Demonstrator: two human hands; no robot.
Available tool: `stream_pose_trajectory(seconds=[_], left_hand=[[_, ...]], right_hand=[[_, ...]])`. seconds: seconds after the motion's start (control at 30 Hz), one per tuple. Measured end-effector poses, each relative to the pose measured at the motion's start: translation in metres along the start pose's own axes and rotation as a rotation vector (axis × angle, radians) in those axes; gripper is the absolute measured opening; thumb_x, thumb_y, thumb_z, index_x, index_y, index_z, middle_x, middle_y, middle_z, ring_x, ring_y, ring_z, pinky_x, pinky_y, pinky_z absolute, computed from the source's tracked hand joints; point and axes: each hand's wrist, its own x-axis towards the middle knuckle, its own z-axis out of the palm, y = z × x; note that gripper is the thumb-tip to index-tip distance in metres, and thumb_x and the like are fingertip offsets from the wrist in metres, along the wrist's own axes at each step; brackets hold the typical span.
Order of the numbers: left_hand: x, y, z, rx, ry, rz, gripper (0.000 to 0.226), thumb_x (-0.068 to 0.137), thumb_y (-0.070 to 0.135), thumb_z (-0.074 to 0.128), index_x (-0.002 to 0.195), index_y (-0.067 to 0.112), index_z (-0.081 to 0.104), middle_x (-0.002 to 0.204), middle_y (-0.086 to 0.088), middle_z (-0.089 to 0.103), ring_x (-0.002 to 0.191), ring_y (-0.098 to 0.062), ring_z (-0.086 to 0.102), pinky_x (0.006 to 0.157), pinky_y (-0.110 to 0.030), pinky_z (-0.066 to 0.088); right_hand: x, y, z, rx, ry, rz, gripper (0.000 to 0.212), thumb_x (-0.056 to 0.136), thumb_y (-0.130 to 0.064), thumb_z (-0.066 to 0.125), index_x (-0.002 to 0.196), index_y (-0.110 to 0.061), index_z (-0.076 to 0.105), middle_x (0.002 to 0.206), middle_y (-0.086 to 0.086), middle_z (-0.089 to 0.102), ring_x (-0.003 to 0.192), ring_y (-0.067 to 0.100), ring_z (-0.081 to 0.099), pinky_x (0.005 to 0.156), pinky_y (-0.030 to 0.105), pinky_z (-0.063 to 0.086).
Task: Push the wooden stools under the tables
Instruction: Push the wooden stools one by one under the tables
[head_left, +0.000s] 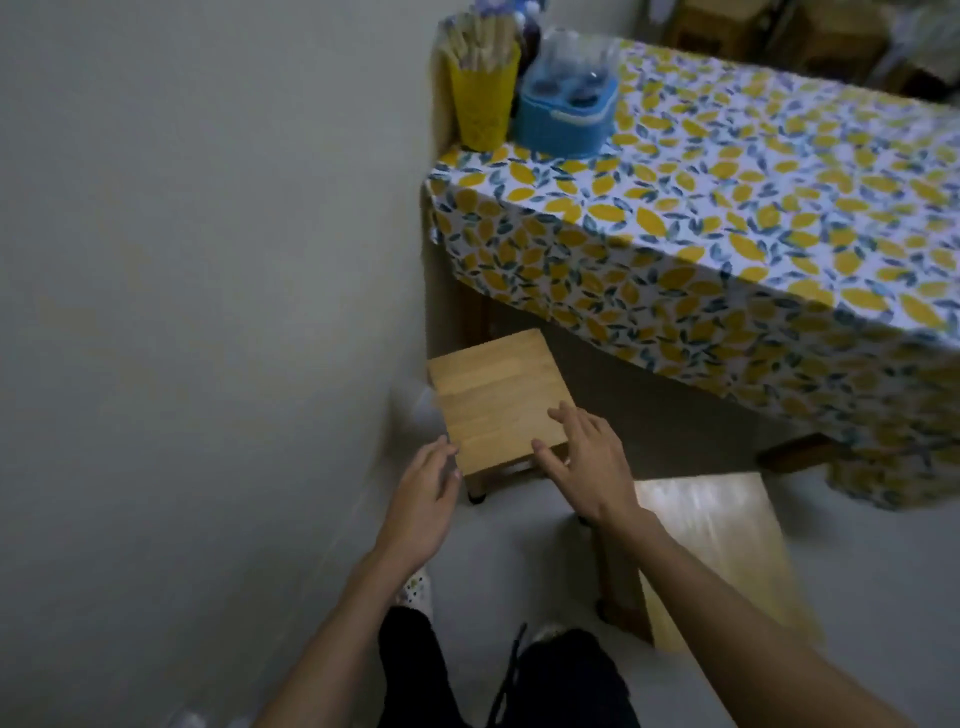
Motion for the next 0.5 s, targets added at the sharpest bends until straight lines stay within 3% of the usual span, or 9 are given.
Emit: stream_pose_trajectory(seconds=[0.13, 0.33, 0.5], left_hand=[[0.045, -0.053, -0.006, 0.055, -0.212, 0.117, 0.028, 0.099, 0.015, 0.042, 0.123, 0.014, 0.055, 0.135, -0.001, 0.046, 0.127, -0.014, 0.040, 0.090, -0.007, 0.020], [0.116, -0.136, 0.032, 0.106, -0.349, 0.158, 0.038, 0.099, 0.016, 0.042, 0.136, 0.013, 0.043, 0.145, -0.005, 0.037, 0.137, -0.018, 0.030, 0.102, -0.011, 0.015], [0.180, -0.217, 0.100, 0.165, -0.429, 0.169, 0.059, 0.100, 0.021, 0.038, 0.151, 0.017, 0.008, 0.160, 0.000, 0.009, 0.147, -0.017, 0.003, 0.117, -0.026, 0.008]], right_hand=[[0.015, -0.014, 0.046, 0.015, 0.073, 0.158, 0.058, 0.095, -0.051, 0.046, 0.143, -0.018, 0.042, 0.153, 0.004, 0.038, 0.141, 0.023, 0.029, 0.114, 0.042, 0.026], [0.048, 0.004, 0.135, 0.046, 0.100, 0.303, 0.056, 0.094, -0.049, 0.048, 0.141, -0.019, 0.042, 0.151, 0.007, 0.041, 0.138, 0.023, 0.033, 0.113, 0.042, 0.029], [0.090, 0.051, 0.230, 0.003, 0.123, 0.296, 0.058, 0.093, -0.042, 0.053, 0.144, -0.018, 0.038, 0.162, 0.009, 0.008, 0.148, 0.028, 0.009, 0.118, 0.040, 0.015]])
